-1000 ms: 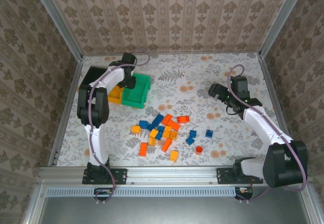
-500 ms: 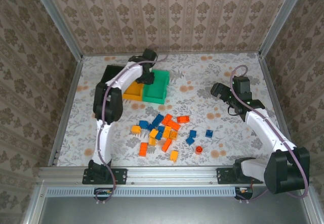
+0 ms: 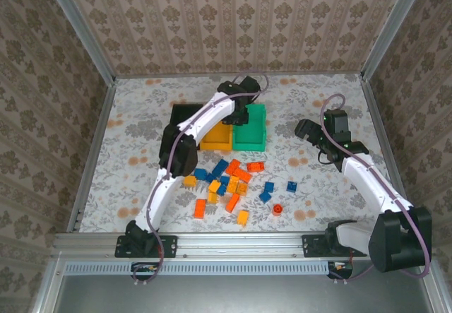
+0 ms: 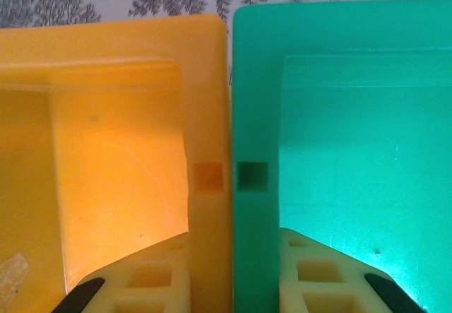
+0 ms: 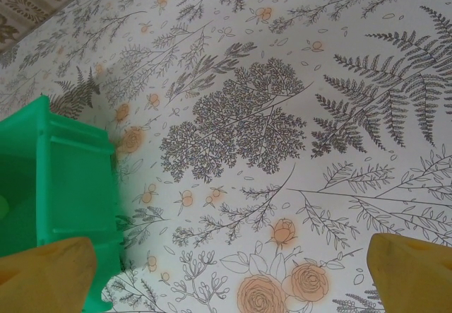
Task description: Sort the legos into containers by color
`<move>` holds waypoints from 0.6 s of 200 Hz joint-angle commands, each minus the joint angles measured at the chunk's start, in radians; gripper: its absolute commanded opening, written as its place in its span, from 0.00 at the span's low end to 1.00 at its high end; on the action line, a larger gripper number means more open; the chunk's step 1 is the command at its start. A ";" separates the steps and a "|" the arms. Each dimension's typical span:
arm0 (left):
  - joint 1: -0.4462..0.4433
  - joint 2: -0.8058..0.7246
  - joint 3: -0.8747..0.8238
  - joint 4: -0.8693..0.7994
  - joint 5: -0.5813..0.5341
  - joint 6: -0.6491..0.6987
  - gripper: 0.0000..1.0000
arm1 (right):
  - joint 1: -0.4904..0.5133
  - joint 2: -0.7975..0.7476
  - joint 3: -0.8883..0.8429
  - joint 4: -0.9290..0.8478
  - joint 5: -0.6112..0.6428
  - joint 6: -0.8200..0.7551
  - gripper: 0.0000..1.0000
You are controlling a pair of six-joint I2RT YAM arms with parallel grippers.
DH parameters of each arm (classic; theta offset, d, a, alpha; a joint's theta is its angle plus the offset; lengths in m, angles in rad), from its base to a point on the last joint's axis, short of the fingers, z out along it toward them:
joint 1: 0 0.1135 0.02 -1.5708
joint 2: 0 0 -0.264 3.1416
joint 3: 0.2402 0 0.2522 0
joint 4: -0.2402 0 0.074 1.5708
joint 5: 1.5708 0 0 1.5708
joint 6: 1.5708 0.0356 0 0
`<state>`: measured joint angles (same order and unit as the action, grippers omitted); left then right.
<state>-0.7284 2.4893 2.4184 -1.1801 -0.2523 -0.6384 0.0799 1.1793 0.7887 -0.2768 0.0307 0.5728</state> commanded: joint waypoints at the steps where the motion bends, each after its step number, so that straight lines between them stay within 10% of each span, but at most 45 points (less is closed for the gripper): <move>1: -0.027 0.035 0.081 -0.093 -0.045 -0.124 0.00 | 0.007 -0.014 -0.017 -0.019 0.021 0.005 1.00; 84: -0.086 0.093 0.156 -0.077 -0.005 -0.154 0.00 | 0.006 -0.014 -0.043 -0.017 0.029 0.005 1.00; 120: -0.095 0.074 0.149 -0.055 -0.011 -0.141 0.53 | 0.007 -0.018 -0.037 -0.023 0.018 0.015 1.00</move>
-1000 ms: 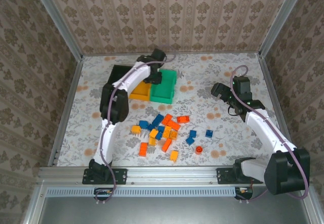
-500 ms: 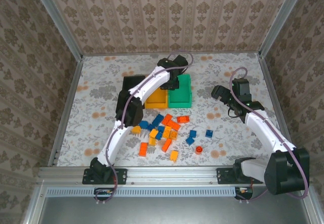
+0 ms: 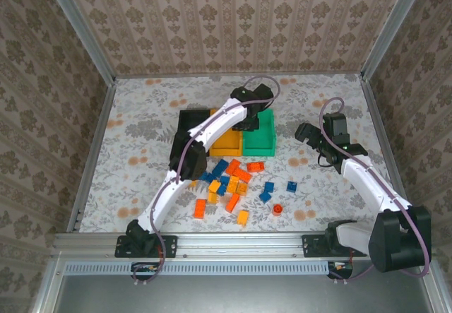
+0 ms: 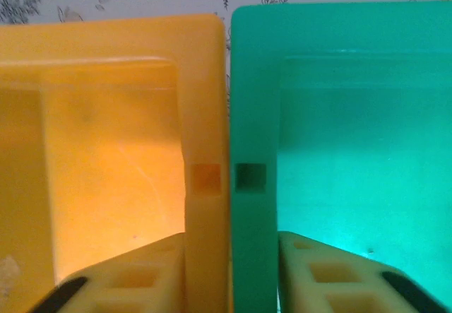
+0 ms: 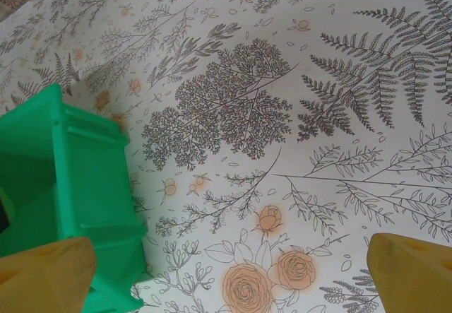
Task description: Sort the legos into containers by color
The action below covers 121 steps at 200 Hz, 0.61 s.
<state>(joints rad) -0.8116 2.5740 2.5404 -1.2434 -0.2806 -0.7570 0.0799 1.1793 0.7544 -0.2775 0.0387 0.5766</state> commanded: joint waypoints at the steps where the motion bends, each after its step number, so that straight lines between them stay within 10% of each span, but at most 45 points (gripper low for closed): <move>1: -0.012 -0.012 0.026 0.009 0.016 -0.021 0.55 | 0.007 -0.018 -0.003 -0.022 0.010 0.012 1.00; 54: -0.019 -0.188 -0.062 0.117 -0.016 0.024 0.99 | 0.009 -0.030 0.005 -0.104 -0.021 0.033 1.00; 121: -0.047 -0.905 -0.914 0.699 -0.019 0.173 1.00 | 0.153 -0.101 -0.074 -0.296 -0.006 0.078 0.95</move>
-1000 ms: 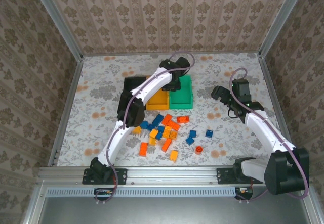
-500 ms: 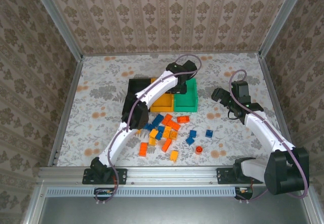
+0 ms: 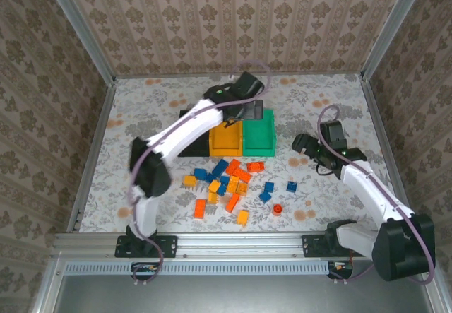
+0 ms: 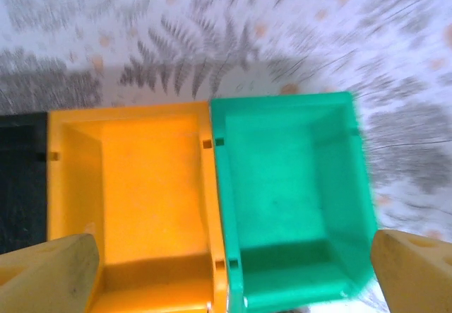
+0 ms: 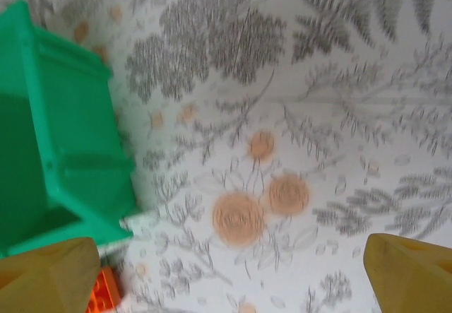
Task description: Sort the legos into containers by color
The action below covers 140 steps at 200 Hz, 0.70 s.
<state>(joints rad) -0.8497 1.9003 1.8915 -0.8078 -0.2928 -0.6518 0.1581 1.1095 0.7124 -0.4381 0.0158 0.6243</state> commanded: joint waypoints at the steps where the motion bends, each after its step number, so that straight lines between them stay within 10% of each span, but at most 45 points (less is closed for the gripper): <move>1: -0.009 -0.246 -0.281 0.272 -0.007 0.068 1.00 | 0.080 -0.032 -0.034 -0.138 0.018 0.031 0.95; 63: -0.019 -0.741 -0.957 0.535 0.000 0.029 1.00 | 0.279 0.021 -0.099 -0.196 0.122 0.108 0.88; 140: -0.014 -1.007 -1.237 0.572 -0.090 -0.022 1.00 | 0.337 0.172 -0.104 -0.110 0.154 0.152 0.68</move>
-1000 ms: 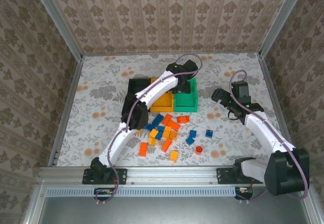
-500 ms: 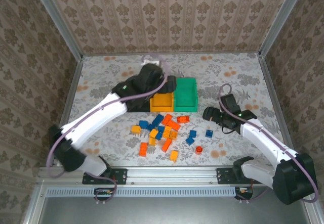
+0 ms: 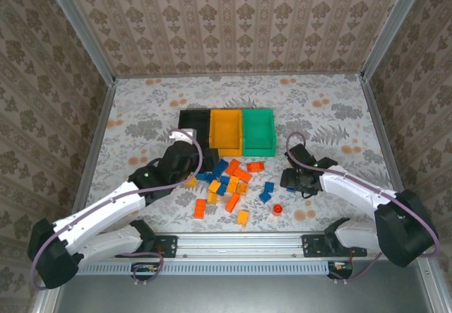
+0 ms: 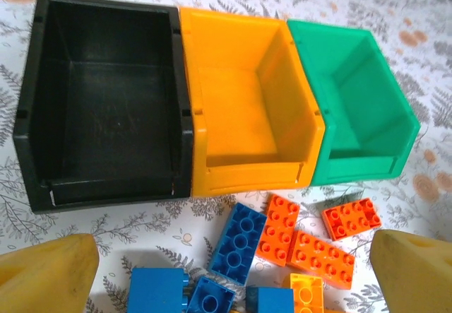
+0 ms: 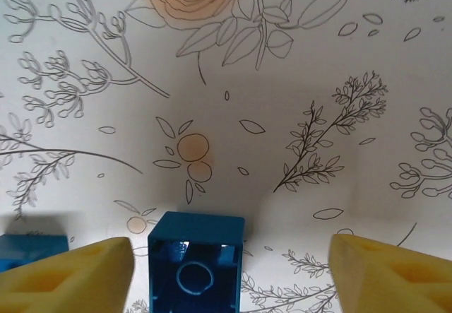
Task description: Sort the legos into containers by color
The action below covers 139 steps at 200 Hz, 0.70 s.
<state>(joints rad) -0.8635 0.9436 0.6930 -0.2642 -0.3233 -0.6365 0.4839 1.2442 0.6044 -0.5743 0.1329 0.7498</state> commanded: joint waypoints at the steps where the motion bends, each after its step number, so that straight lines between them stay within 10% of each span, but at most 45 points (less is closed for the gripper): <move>1: 0.000 -0.053 -0.041 0.030 -0.060 -0.038 1.00 | 0.013 0.039 0.004 0.027 0.037 0.026 0.68; 89: 0.063 -0.166 -0.127 -0.020 -0.055 -0.090 1.00 | 0.033 0.085 0.075 0.032 -0.013 0.003 0.28; 139: 0.082 -0.208 -0.133 -0.095 -0.040 -0.125 1.00 | 0.059 0.128 0.384 -0.003 -0.038 -0.107 0.32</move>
<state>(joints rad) -0.7902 0.7628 0.5694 -0.2913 -0.3634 -0.7158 0.5327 1.3384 0.8402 -0.5751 0.1047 0.7044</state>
